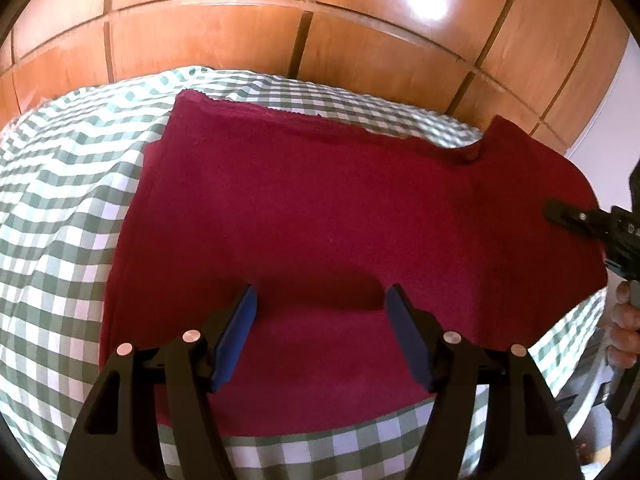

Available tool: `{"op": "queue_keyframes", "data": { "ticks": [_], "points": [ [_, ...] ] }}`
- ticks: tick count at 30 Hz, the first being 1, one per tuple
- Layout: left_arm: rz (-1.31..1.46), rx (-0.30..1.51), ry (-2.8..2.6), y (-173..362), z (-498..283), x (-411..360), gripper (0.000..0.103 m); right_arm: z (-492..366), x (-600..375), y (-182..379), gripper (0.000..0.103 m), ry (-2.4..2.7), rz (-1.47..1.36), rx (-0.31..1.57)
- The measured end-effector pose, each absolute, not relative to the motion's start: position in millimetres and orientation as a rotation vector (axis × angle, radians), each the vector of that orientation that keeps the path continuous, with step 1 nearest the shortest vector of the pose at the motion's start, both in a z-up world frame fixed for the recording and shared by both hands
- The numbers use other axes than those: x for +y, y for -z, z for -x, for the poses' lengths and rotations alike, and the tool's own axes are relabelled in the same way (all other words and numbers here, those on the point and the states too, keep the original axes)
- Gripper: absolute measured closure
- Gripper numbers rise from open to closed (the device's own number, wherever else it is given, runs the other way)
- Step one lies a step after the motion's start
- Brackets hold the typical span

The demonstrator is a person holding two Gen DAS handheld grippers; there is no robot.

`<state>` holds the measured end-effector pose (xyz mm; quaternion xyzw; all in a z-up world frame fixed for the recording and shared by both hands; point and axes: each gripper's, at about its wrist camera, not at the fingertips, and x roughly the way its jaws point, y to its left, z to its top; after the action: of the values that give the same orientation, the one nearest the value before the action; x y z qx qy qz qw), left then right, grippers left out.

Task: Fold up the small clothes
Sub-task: 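Lift the held edge with the right tool and fold it toward the left tool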

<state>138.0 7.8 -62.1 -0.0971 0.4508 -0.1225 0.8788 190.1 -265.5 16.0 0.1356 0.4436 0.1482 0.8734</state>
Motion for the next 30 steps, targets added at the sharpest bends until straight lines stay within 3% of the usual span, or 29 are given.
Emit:
{"op": "queue_keyframes", "data": {
  "ticks": [4,11,24,28,30],
  "points": [
    [0.285,0.929,0.278,56.5,-134.2,33.9,0.038,-193.0,-234.4,-25.5,0.074,-0.333,-0.227,0.932],
    [0.432,0.904,0.286,52.4,-125.7,92.7,0.050,-191.5,-152.6,-36.8,0.074,-0.458,-0.136,0.932],
    [0.618,0.870,0.262,48.6,-120.2,151.2,0.049,-166.7,-24.2,5.8,0.074,-0.684,0.015,1.015],
    [0.705,0.862,0.293,45.1,-122.5,161.6,0.040,-154.4,-22.8,14.7,0.058,-0.768,-0.014,1.025],
    [0.744,0.868,0.307,45.1,-125.1,165.6,0.039,-149.9,-36.1,12.9,0.043,-0.803,-0.075,1.016]
  ]
}}
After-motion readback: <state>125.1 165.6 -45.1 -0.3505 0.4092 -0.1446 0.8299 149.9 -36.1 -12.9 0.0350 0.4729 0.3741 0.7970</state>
